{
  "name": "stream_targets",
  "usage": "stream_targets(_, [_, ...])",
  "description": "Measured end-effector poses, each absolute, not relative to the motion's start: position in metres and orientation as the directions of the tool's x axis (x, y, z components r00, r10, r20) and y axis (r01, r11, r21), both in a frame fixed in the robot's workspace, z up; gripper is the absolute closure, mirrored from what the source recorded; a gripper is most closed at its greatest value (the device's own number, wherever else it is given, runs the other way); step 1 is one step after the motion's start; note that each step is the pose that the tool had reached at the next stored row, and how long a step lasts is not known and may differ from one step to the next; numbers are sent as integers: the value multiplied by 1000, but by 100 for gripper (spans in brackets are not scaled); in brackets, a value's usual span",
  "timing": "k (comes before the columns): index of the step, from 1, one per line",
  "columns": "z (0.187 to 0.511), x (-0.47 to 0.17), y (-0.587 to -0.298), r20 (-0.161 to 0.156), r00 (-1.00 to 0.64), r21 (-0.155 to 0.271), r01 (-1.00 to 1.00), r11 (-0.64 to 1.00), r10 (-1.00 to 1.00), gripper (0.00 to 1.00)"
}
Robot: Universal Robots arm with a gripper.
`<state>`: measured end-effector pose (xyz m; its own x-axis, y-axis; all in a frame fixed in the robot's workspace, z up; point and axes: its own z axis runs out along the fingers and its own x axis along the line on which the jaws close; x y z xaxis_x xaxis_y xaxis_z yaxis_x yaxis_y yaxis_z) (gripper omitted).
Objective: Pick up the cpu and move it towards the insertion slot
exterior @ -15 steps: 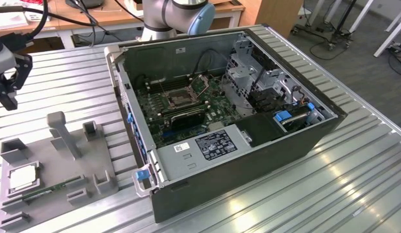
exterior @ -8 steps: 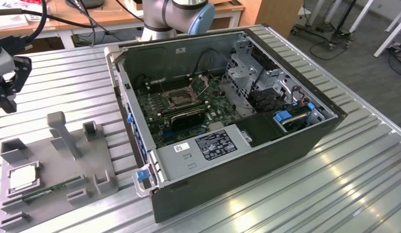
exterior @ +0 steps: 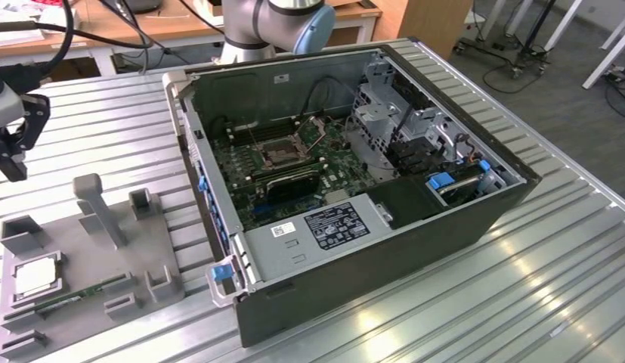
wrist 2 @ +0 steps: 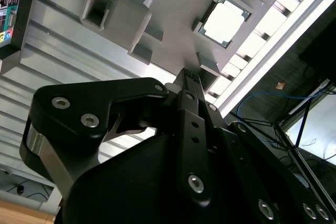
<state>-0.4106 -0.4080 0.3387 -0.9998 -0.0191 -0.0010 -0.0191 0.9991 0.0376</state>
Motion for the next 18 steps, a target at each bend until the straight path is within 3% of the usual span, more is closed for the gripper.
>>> stream_targets(18, [321,-415,-411,-1,-1000,38,-19,999,-19,89])
